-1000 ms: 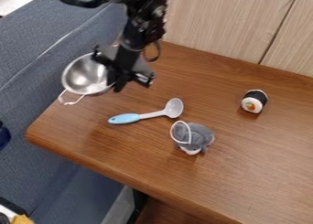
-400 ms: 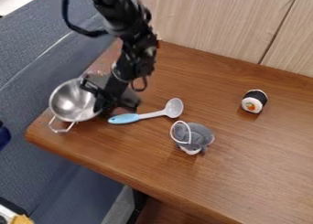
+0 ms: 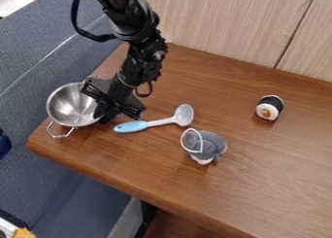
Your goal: Move silver bowl on left side of table
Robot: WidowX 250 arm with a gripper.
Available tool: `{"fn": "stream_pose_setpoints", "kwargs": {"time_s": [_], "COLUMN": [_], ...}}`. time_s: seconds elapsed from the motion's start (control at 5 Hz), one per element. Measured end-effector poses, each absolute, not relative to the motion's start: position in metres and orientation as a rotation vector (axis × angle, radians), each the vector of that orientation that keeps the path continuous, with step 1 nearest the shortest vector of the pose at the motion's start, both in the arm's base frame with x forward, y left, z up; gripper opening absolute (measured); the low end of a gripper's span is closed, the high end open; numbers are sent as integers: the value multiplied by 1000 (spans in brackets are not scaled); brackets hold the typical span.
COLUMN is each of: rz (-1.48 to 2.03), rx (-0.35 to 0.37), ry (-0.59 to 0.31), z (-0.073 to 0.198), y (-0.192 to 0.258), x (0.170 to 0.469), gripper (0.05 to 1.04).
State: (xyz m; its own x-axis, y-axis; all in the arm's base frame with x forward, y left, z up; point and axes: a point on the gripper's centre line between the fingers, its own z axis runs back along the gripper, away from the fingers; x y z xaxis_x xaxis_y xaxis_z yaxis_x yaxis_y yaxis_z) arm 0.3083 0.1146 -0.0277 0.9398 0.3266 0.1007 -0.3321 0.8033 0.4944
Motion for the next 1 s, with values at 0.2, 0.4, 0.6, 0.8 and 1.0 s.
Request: {"fn": "stream_pose_setpoints", "kwargs": {"time_s": [0.2, 0.4, 0.6, 0.8, 1.0], "rz": [353, 356, 369, 360, 349], "rx": [526, 520, 477, 460, 404], "ry": [1, 4, -8, -11, -40], "z": [-29, -28, -24, -19, -14], "y": [113, 114, 114, 111, 103], "x": [307, 306, 307, 306, 306], "gripper": [273, 495, 730, 963, 1001]}}
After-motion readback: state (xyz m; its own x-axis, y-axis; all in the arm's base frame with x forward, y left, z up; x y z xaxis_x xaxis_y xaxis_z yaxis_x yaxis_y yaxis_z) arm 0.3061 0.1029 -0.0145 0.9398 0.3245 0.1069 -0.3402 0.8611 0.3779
